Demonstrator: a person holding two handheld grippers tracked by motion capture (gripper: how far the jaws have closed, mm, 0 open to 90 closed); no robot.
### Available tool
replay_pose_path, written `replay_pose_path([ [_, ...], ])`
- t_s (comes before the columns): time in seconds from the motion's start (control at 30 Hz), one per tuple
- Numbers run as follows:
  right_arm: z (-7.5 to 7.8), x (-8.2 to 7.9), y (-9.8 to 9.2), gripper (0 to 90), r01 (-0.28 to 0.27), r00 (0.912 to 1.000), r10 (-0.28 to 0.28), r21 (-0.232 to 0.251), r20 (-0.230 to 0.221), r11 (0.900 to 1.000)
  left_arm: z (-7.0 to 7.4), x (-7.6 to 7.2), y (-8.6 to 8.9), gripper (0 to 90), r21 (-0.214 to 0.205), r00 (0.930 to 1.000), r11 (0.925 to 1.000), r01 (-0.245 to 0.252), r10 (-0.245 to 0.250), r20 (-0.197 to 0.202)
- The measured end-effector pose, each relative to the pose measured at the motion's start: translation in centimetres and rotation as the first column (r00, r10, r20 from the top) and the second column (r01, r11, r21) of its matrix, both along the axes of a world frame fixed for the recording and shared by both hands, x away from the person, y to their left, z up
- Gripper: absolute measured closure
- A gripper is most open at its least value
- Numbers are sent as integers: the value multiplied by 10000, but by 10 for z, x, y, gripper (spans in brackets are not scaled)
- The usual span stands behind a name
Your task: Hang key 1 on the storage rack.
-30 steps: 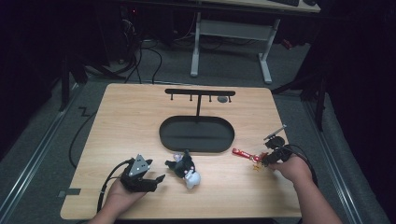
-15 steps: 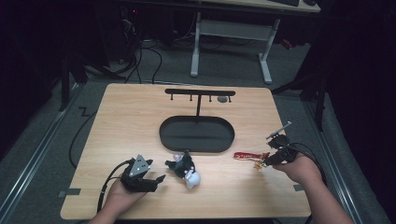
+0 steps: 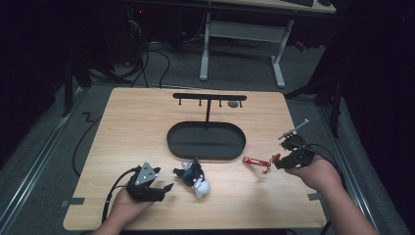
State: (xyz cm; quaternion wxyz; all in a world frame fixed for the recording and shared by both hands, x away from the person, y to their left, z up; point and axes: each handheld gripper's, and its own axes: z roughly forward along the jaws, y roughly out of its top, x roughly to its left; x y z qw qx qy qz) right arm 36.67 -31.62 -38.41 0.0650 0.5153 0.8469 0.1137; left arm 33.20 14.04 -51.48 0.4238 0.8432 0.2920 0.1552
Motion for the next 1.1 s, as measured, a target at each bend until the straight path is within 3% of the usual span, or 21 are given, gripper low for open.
replay_pose_path([
  [0.5,33,6,19,674,-318,9994,316,183,156,9993,-1,1,1,272,-72,10000,10000,43,-43,-29],
  [0.73,38,10,20,675,-127,9999,127,270,-4,9996,0,2,-1,272,-95,9999,9999,139,-140,-21],
  [1.1,63,16,29,675,-105,9996,99,233,268,9997,1,0,-1,273,-150,9998,9997,194,-194,-6],
])
